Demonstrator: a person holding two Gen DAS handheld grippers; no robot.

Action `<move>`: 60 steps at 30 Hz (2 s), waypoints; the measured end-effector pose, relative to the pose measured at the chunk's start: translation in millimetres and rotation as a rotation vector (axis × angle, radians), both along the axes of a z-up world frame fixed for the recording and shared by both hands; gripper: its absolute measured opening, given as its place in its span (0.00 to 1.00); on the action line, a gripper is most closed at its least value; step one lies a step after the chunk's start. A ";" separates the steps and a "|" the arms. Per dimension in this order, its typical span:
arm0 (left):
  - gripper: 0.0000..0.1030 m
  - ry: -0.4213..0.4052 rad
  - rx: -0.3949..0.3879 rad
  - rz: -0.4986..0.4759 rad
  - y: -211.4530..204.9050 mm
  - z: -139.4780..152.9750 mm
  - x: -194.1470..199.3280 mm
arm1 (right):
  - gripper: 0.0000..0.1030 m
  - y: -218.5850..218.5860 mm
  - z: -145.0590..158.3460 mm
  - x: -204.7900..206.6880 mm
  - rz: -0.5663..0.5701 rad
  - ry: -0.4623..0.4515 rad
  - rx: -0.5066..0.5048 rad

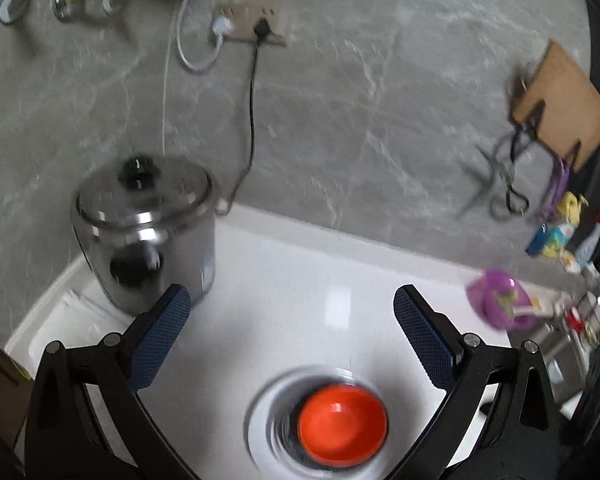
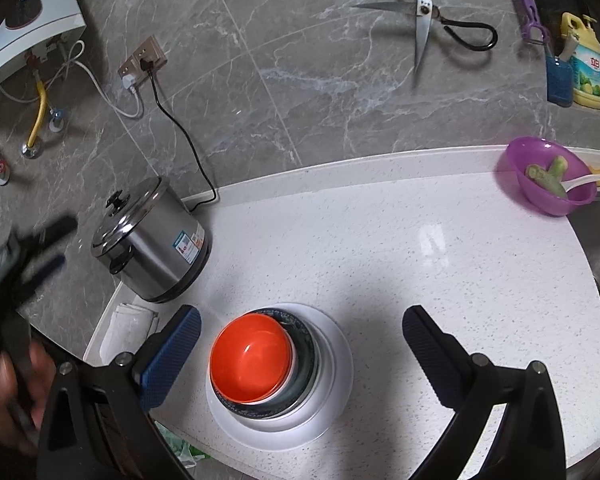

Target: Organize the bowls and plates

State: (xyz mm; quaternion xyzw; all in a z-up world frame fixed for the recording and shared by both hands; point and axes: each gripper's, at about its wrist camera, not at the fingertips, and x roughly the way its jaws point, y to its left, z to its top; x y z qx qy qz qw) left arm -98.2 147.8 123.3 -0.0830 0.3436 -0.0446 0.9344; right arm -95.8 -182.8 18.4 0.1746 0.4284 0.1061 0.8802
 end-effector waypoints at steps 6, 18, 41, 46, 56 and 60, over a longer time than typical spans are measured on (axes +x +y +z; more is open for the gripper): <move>1.00 -0.078 0.055 -0.002 4.9 41.0 31.3 | 1.00 -3.2 -5.5 4.1 -0.006 0.016 0.001; 1.00 0.077 0.129 -0.067 -25.4 -4.0 31.8 | 1.00 6.3 -13.0 9.2 0.006 0.061 -0.087; 1.00 0.221 0.093 -0.075 -36.3 -52.2 8.2 | 1.00 26.4 -28.0 3.4 0.052 0.124 -0.186; 1.00 0.232 0.105 -0.073 -37.9 -56.0 9.2 | 1.00 30.1 -30.5 5.3 0.057 0.136 -0.213; 1.00 0.297 0.126 -0.072 -42.3 -75.0 6.8 | 1.00 31.3 -41.1 7.8 0.048 0.186 -0.267; 1.00 0.315 0.123 -0.079 -44.2 -84.0 4.4 | 1.00 33.0 -42.5 8.6 0.049 0.194 -0.275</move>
